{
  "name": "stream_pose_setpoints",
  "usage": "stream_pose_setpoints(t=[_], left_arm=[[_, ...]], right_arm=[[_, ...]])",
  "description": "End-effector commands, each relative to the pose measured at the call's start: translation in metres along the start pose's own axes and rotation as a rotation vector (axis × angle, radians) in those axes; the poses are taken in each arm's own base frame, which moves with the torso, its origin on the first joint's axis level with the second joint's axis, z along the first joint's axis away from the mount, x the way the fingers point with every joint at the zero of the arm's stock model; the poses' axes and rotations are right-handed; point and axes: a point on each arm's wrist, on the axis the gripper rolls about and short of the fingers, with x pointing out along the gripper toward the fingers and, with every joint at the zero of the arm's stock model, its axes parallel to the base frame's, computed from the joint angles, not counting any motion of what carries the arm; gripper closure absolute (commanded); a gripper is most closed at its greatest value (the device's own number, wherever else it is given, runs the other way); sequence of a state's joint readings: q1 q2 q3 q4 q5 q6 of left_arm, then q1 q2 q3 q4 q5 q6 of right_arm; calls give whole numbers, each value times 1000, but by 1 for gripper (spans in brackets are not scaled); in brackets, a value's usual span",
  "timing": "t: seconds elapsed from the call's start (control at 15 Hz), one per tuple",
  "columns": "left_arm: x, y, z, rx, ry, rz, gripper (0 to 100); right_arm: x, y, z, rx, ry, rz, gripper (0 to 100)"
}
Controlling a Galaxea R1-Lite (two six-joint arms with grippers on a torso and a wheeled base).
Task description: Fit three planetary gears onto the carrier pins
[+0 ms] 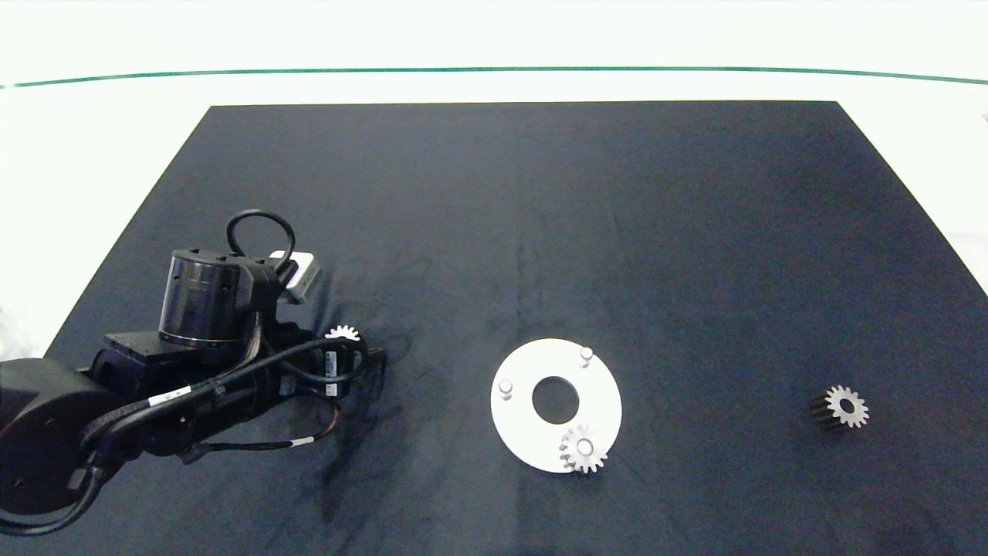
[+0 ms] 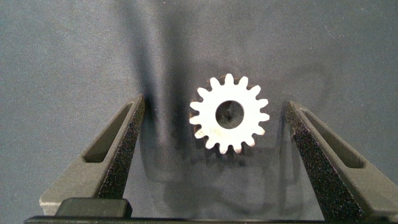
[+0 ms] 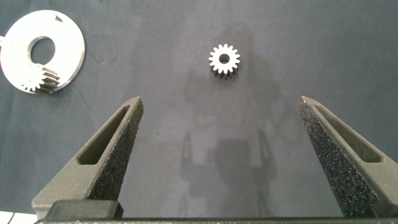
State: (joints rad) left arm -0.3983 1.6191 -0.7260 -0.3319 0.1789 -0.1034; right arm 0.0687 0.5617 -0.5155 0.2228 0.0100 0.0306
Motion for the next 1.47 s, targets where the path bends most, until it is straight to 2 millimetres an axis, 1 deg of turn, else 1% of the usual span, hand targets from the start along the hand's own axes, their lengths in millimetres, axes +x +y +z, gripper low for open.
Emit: stream_pose_setpoints(t=[0.07, 0.73, 1.47], left_arm=[[2, -2, -2, 4, 9, -5, 51], [1, -6, -1, 11, 6, -15, 72], [-6, -5, 13, 12, -54, -6, 72]], right_arm=[[0, 0, 0, 0, 0, 1, 0], [0, 0, 0, 0, 0, 1, 0], [-1, 0, 0, 0, -7, 1, 0]])
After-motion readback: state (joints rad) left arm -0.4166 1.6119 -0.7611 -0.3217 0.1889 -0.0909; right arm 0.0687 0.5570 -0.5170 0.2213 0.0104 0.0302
